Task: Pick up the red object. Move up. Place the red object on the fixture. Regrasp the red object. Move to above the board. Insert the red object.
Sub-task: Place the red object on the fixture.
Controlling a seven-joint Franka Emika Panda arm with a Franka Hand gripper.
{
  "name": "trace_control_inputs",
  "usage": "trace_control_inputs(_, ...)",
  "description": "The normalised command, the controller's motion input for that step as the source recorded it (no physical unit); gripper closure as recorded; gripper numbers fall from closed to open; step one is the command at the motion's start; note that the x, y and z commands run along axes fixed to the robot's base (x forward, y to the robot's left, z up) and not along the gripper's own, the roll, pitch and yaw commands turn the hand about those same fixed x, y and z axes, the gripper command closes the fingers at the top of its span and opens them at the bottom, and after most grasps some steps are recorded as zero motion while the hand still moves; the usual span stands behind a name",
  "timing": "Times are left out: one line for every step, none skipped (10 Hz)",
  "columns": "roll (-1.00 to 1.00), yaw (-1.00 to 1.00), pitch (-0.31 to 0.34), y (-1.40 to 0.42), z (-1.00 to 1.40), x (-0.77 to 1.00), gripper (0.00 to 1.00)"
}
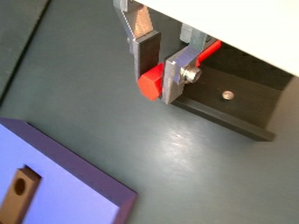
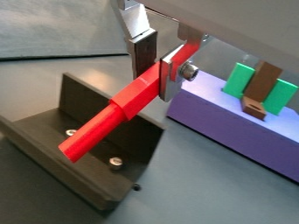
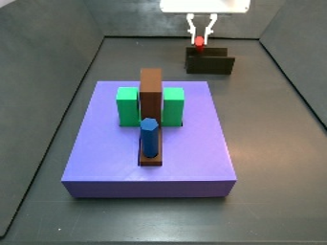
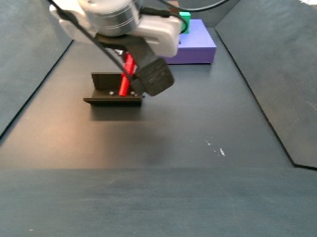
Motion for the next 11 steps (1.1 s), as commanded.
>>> trace_control_inputs(-0.32, 0.00, -0.017, 0.09, -0.09, 0.18, 1.00)
trace_control_inputs(-0.24, 0.00, -0.051, 0.05, -0.06, 0.00, 1.00)
trace_control_inputs(-0.09, 0.09, 0.000, 0.00, -0.02, 0.09, 1.00)
trace_control_inputs(-0.03, 0.12, 0.000, -0.06, -0.04, 0.18, 1.00)
trace_control_inputs(0.00, 0.11, 0.000, -0.15, -0.09, 0.22, 1.00)
trace_control_inputs(0.18, 0.19, 0.071, -0.39, -0.09, 0.25, 1.00)
trace_control_inputs(0.13, 0.30, 0.100, -0.39, -0.01, 0.32, 1.00)
trace_control_inputs(0.11, 0.20, 0.071, -0.18, 0.00, 0.13, 1.00)
trace_control_inputs(0.00, 0.00, 0.000, 0.00, -0.06, 0.01, 1.00)
trace_control_inputs(0.00, 0.03, 0.389, 0.00, -0.19, 0.19, 1.00)
trace_control_inputs(-0.17, 0.09, 0.394, 0.00, -0.20, 0.24, 1.00)
